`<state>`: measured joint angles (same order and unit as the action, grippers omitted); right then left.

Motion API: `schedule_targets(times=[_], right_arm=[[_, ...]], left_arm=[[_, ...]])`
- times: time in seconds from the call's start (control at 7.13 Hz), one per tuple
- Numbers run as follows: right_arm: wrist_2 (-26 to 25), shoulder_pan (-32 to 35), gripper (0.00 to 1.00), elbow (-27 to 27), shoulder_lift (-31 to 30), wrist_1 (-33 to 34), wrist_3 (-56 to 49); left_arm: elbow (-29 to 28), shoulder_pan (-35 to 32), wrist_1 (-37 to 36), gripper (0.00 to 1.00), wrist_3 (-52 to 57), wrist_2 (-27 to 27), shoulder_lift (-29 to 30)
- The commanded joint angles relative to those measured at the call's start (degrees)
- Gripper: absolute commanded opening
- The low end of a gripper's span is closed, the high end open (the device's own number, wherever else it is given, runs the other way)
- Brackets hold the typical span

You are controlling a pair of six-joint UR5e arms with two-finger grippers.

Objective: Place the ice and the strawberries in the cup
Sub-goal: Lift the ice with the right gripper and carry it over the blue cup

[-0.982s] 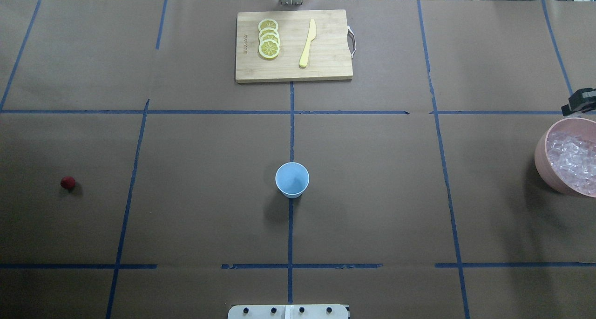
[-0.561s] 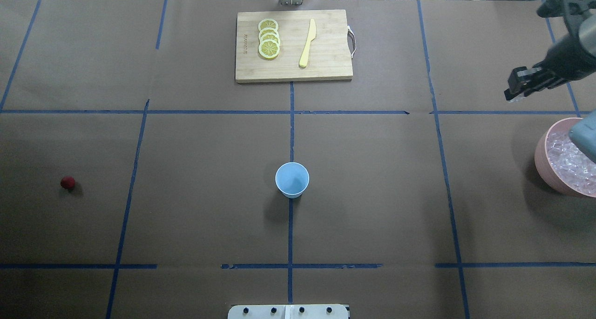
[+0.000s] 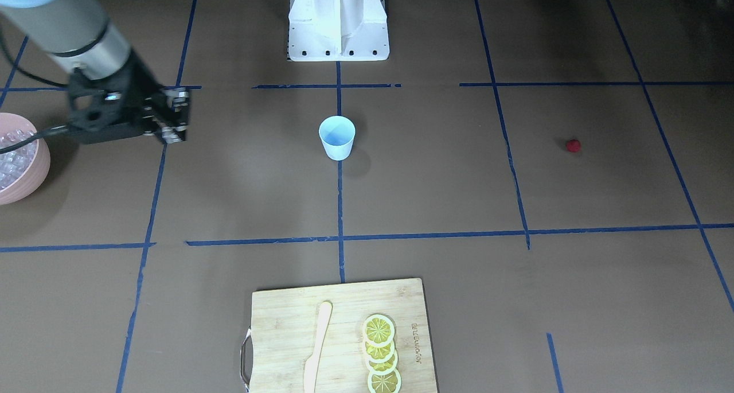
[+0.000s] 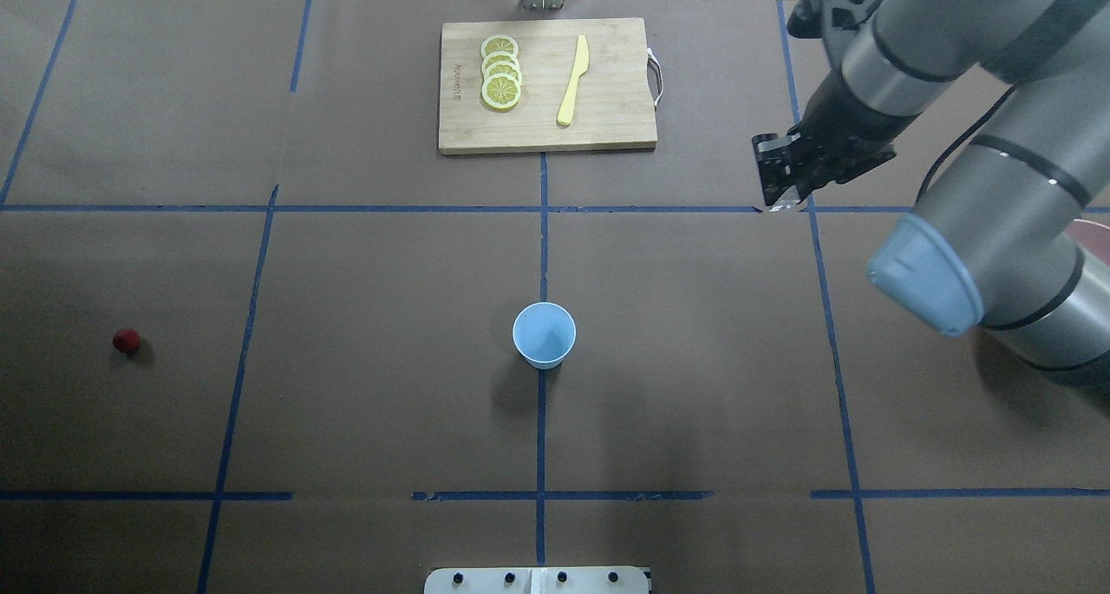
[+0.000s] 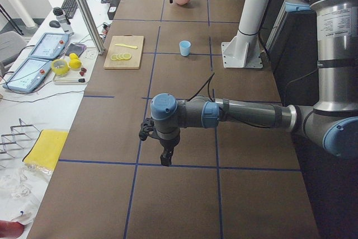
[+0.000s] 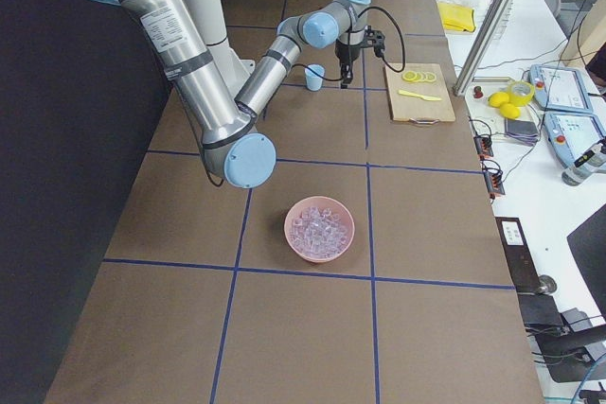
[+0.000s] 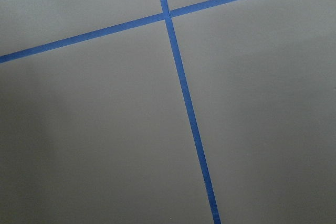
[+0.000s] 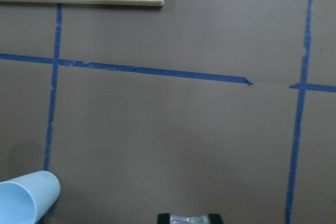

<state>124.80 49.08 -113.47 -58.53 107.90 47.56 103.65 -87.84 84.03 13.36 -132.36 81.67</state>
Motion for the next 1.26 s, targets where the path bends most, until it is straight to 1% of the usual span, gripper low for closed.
schedule_targets(times=[0.0, 0.14, 0.28, 0.42, 0.56, 0.84, 1.12], right_arm=[[-6.56, -8.62, 0.0, 3.58, 8.04, 0.38, 10.15], [-8.94, -11.26, 0.0, 7.44, 12.25, 0.29, 13.06], [-14.36, -15.47, 0.0, 11.56, 16.04, 0.29, 16.66], [-17.11, -17.86, 0.0, 15.87, 19.73, 0.21, 19.04], [-19.14, -19.97, 0.0, 18.96, 21.07, -0.32, 21.85], [-21.09, -22.44, 0.0, 19.25, 20.82, -0.32, 21.97], [-21.7, -23.41, 0.0, 19.34, 20.65, -0.32, 21.88]], left_arm=[[-0.03, 0.12, 0.0, 1.0, 0.0, 0.0, 0.06], [-0.12, 0.12, 0.0, 1.0, 0.0, 0.0, 0.15], [0.06, 0.12, 0.0, 1.0, 0.0, 0.0, 0.06], [0.06, 0.12, 0.0, 1.0, 0.0, 0.0, 0.06], [0.06, 0.12, 0.0, 1.0, 0.0, 0.0, 0.06], [-0.12, 0.21, -0.09, 1.0, 0.0, 0.0, 0.06], [-0.55, 0.38, -0.09, 1.0, 0.0, 0.0, 0.06]])
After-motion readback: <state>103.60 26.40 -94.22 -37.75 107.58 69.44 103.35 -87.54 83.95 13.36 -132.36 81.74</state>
